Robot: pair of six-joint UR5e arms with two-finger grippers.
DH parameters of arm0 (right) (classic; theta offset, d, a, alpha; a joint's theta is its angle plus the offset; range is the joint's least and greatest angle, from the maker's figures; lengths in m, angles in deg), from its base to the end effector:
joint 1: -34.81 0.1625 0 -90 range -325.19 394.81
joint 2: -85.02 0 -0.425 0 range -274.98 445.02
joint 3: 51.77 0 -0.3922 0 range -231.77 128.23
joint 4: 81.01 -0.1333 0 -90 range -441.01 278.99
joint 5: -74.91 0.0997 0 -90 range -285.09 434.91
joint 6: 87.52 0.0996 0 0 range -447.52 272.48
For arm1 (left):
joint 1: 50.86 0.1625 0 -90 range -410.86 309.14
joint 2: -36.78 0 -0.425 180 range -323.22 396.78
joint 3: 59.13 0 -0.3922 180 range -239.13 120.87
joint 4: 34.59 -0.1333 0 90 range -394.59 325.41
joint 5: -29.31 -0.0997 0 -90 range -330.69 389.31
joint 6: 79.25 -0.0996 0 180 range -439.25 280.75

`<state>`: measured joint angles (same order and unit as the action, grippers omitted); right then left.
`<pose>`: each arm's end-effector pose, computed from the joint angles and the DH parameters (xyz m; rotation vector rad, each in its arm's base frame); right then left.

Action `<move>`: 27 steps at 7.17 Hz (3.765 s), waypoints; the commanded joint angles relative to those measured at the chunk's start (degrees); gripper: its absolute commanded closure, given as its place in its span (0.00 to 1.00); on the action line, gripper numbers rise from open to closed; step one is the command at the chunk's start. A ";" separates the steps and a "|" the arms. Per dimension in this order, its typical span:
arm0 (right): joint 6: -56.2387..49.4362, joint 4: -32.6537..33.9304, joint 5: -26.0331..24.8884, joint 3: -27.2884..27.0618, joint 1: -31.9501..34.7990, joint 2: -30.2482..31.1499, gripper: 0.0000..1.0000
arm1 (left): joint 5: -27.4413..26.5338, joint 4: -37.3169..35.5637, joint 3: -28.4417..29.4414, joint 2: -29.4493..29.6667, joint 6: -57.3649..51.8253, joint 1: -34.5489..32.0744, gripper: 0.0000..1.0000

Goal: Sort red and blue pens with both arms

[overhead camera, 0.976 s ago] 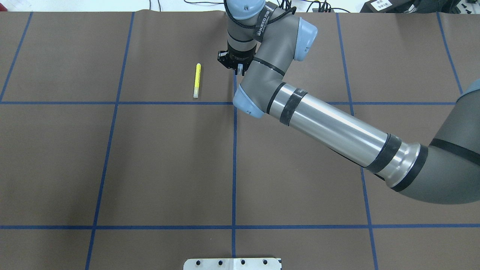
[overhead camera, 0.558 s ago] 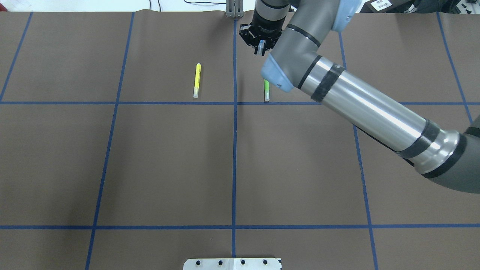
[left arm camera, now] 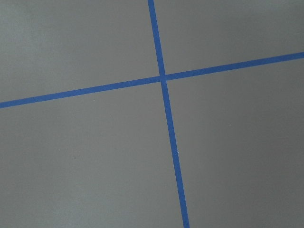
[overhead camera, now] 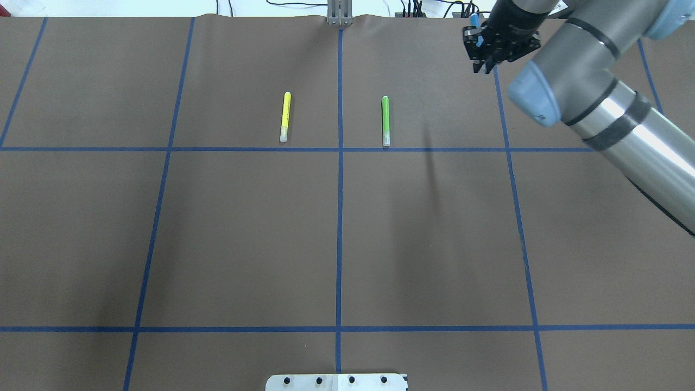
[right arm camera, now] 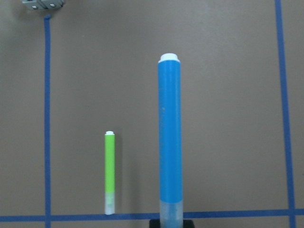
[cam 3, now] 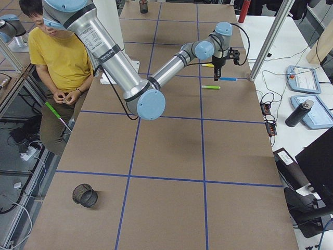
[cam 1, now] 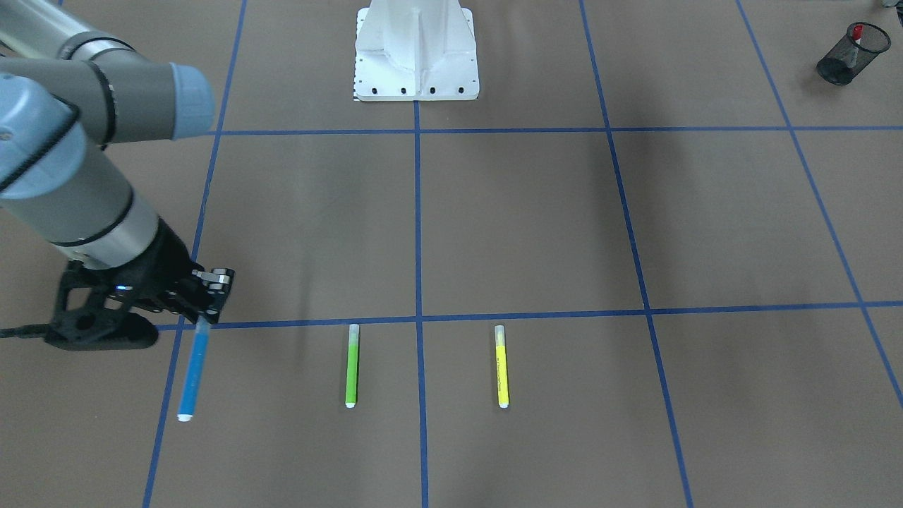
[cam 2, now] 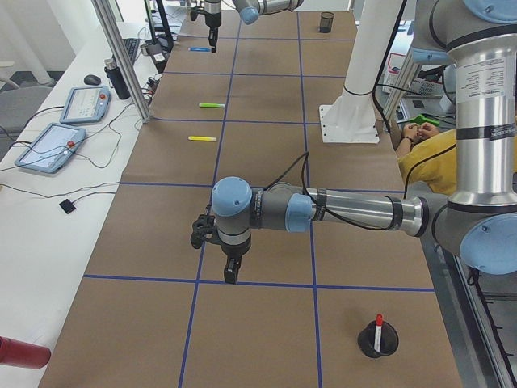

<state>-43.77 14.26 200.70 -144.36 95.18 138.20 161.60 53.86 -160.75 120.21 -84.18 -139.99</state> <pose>-0.2737 -0.6330 0.2646 0.0999 -0.8288 0.0459 -0.0595 -0.4470 0.6176 0.0844 0.7358 0.1191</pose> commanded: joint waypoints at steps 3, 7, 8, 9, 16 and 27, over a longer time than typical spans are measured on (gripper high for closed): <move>-21.56 1.32 5.96 -10.40 13.69 19.02 1.00 | 0.07 0.14 0.81 -0.11 0.19 0.00 0.00; -39.71 1.32 9.80 -16.30 28.00 39.40 1.00 | 0.16 0.23 0.55 -0.02 0.28 0.00 0.00; -43.80 1.32 11.65 -16.47 33.09 44.15 1.00 | 0.16 0.23 0.55 0.15 0.28 0.00 0.00; -45.58 1.32 11.76 -17.69 36.88 49.85 1.00 | 0.16 0.23 0.55 0.33 0.28 0.00 0.00; -53.58 25.21 14.92 -23.23 68.34 75.84 1.00 | 0.60 1.80 0.54 0.16 0.10 0.00 0.00; -57.55 65.13 0.51 -11.04 98.62 67.40 1.00 | 1.83 3.48 0.11 -0.72 0.01 0.00 0.00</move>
<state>-101.41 79.52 201.21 -157.50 193.30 205.88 163.39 57.31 -160.51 119.74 -84.17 -139.99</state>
